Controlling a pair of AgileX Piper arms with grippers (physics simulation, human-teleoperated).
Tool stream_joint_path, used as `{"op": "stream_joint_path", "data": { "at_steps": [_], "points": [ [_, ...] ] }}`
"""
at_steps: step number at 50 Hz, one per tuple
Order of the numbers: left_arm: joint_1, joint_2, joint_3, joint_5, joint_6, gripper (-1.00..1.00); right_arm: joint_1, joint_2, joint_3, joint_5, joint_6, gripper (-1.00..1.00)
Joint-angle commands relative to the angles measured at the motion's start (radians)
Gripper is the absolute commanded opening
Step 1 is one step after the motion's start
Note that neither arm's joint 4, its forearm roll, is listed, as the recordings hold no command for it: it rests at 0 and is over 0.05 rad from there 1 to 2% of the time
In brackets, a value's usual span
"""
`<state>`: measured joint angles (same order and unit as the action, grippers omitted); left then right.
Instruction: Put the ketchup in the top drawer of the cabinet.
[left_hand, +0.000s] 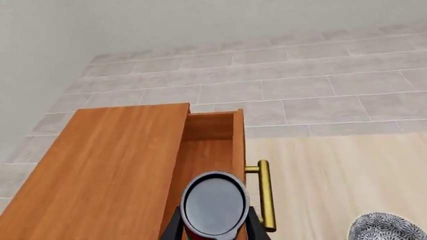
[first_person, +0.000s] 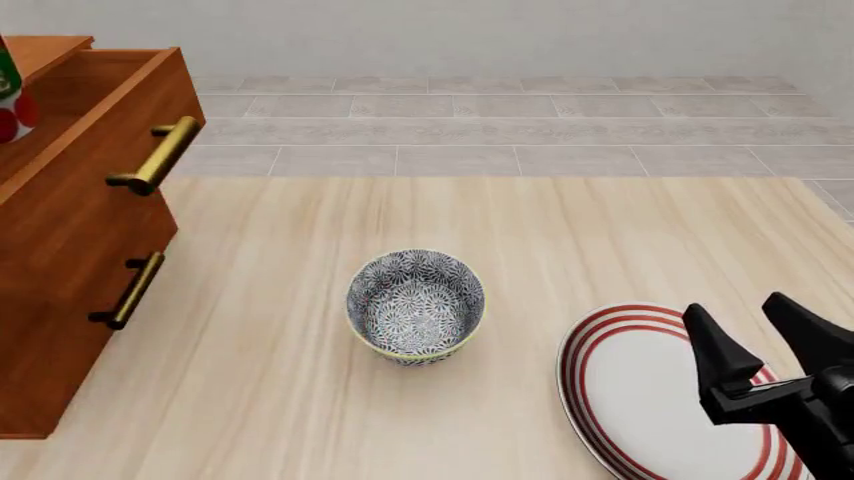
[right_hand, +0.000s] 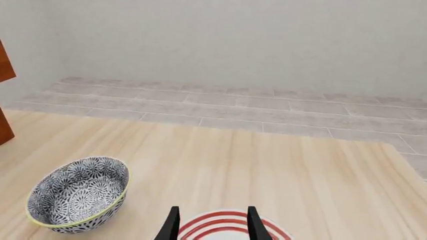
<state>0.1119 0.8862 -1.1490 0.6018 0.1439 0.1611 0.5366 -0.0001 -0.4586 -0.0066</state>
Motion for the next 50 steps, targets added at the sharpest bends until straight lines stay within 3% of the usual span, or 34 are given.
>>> {"op": "stream_joint_path", "data": {
  "at_steps": [1, 26, 50],
  "points": [
    [0.024, 0.017, 0.016, -0.031, 0.032, -1.00, 0.000, -0.006, 0.000, 0.008, 0.000, 1.00],
    [0.061, 0.064, 0.030, -0.077, 0.049, -1.00, 0.004, 0.040, 0.000, -0.031, 0.001, 1.00],
    [0.037, 0.056, 0.076, -0.087, 0.043, -1.00, 0.006, 0.056, 0.000, -0.043, 0.000, 1.00]
  ]
}}
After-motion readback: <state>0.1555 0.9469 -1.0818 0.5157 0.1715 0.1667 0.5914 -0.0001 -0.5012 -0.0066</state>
